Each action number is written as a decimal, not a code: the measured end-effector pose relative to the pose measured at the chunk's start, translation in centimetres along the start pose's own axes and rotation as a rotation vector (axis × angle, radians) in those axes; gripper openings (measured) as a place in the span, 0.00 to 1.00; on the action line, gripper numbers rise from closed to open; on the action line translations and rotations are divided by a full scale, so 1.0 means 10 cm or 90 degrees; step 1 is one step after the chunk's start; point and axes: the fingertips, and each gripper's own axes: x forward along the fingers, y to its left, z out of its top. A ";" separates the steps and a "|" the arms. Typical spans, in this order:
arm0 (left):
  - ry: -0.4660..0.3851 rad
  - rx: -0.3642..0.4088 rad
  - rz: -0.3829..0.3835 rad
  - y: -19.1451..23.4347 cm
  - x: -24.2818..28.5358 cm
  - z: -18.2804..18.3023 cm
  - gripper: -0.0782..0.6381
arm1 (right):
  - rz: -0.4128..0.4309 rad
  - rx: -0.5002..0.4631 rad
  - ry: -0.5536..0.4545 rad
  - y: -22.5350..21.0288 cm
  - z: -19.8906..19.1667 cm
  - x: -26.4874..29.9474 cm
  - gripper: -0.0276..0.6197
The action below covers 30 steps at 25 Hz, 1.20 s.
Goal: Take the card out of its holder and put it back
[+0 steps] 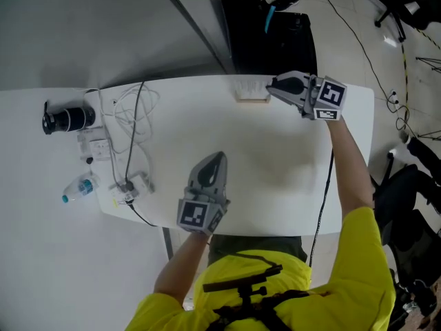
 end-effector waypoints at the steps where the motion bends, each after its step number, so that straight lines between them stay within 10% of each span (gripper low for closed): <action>1: 0.001 -0.003 0.001 0.00 0.01 -0.01 0.11 | 0.000 0.002 0.005 0.00 -0.05 0.01 0.07; 13: -0.014 0.003 -0.006 -0.09 -0.14 0.11 0.11 | -0.126 0.047 -0.026 0.05 0.03 -0.33 0.19; 30: -0.129 0.056 -0.044 -0.39 -1.01 0.89 0.11 | -0.373 0.046 -0.171 2.26 1.25 -0.84 0.19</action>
